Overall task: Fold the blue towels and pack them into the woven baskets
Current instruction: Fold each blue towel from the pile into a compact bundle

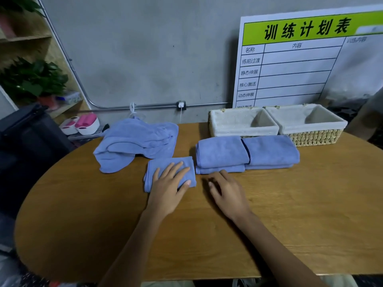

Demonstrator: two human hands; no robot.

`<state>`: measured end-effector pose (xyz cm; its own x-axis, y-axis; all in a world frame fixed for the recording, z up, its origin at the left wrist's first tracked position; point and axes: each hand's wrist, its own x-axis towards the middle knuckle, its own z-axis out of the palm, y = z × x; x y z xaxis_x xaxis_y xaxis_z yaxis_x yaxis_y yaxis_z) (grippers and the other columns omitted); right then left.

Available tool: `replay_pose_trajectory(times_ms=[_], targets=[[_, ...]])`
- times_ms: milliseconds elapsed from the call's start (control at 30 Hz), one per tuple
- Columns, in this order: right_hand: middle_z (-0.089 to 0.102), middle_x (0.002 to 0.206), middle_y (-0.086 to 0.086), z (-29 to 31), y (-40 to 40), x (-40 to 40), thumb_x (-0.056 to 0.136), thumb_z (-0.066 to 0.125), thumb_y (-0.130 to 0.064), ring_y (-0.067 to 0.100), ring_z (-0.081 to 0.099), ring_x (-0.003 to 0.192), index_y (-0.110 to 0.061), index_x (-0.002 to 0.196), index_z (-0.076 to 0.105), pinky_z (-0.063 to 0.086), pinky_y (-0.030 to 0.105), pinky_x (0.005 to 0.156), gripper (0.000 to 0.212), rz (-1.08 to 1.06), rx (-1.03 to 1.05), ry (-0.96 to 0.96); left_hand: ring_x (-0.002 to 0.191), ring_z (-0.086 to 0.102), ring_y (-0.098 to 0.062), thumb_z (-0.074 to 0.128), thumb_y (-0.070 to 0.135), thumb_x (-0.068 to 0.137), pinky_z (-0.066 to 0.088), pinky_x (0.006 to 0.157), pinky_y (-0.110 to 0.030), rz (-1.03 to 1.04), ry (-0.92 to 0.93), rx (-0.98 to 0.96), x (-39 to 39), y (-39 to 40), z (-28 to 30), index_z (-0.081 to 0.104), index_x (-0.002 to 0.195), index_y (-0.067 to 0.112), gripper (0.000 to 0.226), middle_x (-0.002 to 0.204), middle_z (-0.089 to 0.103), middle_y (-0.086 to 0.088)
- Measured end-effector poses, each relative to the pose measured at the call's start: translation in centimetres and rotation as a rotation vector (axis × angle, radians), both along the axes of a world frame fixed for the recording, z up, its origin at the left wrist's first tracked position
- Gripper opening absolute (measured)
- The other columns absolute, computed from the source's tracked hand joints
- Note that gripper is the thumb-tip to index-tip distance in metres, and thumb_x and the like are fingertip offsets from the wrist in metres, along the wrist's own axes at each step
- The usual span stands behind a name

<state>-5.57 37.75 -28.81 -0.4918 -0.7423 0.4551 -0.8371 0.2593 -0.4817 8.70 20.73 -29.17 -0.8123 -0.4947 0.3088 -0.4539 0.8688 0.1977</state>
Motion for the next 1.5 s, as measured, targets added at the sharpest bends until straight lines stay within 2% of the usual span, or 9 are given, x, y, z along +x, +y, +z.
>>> replay_pose_trajectory(times_ms=[267,633,767,867,967,1100,1333,1400,1500], targets=[[0.060,0.100,-0.009,0.0,0.2,-0.1,0.098,0.055,-0.027,0.013,0.055,0.091,-0.025,0.113,0.065,0.046,0.031,0.076,0.019,-0.021,0.025,0.007,0.149,0.025,-0.007,0.021,0.066,0.096,0.012,0.121,-0.042,-0.041,0.018,0.021,-2.8,-4.2,0.4,0.043,0.148,0.035,0.065,0.158,0.036,0.018],[0.058,0.102,-0.009,-0.1,-0.6,-0.2,0.098,0.052,-0.032,0.012,0.051,0.094,-0.026,0.114,0.062,0.046,0.031,0.079,0.020,-0.025,0.096,0.038,0.150,0.022,-0.007,0.019,0.061,0.098,0.011,0.123,-0.043,-0.109,0.029,0.034,-3.9,-4.1,0.6,0.042,0.150,0.031,0.064,0.158,0.035,0.017],[0.058,0.102,-0.011,-0.1,-0.3,-0.2,0.098,0.054,-0.031,0.009,0.049,0.094,-0.027,0.114,0.063,0.043,0.029,0.079,0.019,-0.022,0.080,0.009,0.135,0.046,-0.011,0.031,0.049,0.101,0.033,0.115,-0.042,-0.083,0.207,0.101,-2.9,-6.0,2.4,0.057,0.138,0.022,0.053,0.141,0.057,0.007],[0.056,0.102,-0.013,-0.1,-0.3,-0.1,0.099,0.053,-0.032,0.005,0.043,0.092,-0.027,0.115,0.062,0.038,0.026,0.079,0.020,-0.017,0.086,0.007,0.116,0.060,-0.024,0.053,0.029,0.098,0.045,0.102,-0.046,0.043,0.354,-0.025,-2.0,-10.5,5.0,0.067,0.123,0.014,0.032,0.124,0.067,-0.003],[0.057,0.102,-0.015,-0.1,-0.4,-0.2,0.099,0.053,-0.033,0.005,0.047,0.094,-0.028,0.116,0.063,0.040,0.027,0.080,0.021,-0.024,0.071,-0.014,0.111,0.060,-0.034,0.065,0.019,0.093,0.044,0.091,-0.050,0.193,0.220,-0.203,-1.0,-16.3,7.0,0.070,0.118,0.012,0.026,0.122,0.068,-0.009],[0.058,0.103,-0.017,-0.3,-0.4,-0.3,0.098,0.052,-0.035,0.006,0.049,0.097,-0.030,0.117,0.064,0.045,0.030,0.084,0.022,-0.030,0.058,-0.040,0.115,0.059,-0.035,0.072,0.025,0.090,0.043,0.087,-0.049,0.272,-0.069,-0.254,0.6,-21.2,7.2,0.072,0.118,0.014,0.030,0.125,0.066,-0.008],[0.058,0.105,-0.016,-0.3,-0.3,-0.1,0.098,0.053,-0.035,0.006,0.050,0.099,-0.029,0.118,0.064,0.045,0.029,0.084,0.023,-0.031,0.079,-0.033,0.102,0.060,-0.035,0.078,0.023,0.086,0.040,0.078,-0.045,0.208,-0.013,-0.235,1.3,-22.2,7.3,0.082,0.088,0.017,0.007,0.105,0.070,-0.005],[0.058,0.106,-0.016,-0.2,-0.3,-0.1,0.099,0.052,-0.035,0.006,0.050,0.099,-0.029,0.119,0.063,0.044,0.029,0.084,0.024,-0.027,0.085,-0.025,0.094,0.061,-0.036,0.075,0.021,0.089,0.042,0.072,-0.043,0.230,0.010,-0.217,1.6,-22.5,7.8,0.081,0.085,0.015,0.009,0.096,0.068,-0.008],[0.057,0.107,-0.016,-0.1,-0.3,-0.1,0.099,0.049,-0.037,0.006,0.049,0.099,-0.029,0.119,0.063,0.043,0.028,0.084,0.025,-0.032,0.097,-0.014,0.088,0.061,-0.041,0.060,0.015,0.098,0.039,0.068,-0.042,0.281,0.033,-0.187,1.6,-22.9,9.1,0.070,0.087,0.008,0.016,0.097,0.061,-0.016]])
